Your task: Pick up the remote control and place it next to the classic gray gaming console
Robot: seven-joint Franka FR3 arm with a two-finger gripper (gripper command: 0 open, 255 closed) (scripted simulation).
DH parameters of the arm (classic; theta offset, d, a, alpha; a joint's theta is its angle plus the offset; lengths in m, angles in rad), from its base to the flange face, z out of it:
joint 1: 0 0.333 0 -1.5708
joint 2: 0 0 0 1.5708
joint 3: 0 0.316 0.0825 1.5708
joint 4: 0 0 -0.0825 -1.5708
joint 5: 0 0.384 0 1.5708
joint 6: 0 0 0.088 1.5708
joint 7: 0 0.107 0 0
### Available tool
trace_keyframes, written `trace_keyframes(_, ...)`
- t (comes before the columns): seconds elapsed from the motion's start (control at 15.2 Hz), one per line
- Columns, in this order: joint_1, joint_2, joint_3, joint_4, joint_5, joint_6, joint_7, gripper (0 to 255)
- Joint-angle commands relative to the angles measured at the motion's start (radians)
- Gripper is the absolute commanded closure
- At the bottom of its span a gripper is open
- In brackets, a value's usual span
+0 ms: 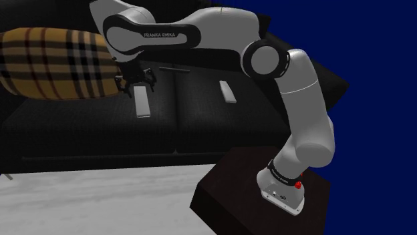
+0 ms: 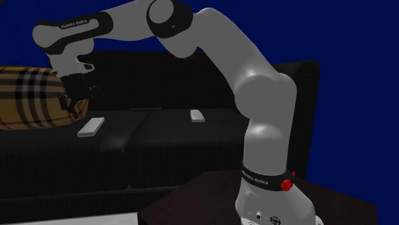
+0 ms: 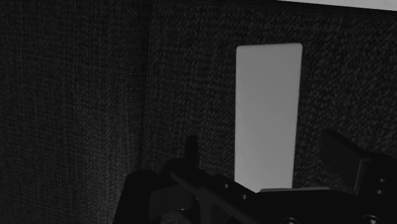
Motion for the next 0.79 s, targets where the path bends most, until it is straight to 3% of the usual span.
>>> trace_keyframes(0.0,-0.006,0.051,0.014,0.014,-0.022,0.295,0.01,0)
trace_keyframes(0.2,-0.003,0.054,0.057,0.105,-0.046,0.2,0.006,0)
trace_keyframes(0.73,-0.056,0.082,0.17,0.111,-0.133,0.179,0.034,0)
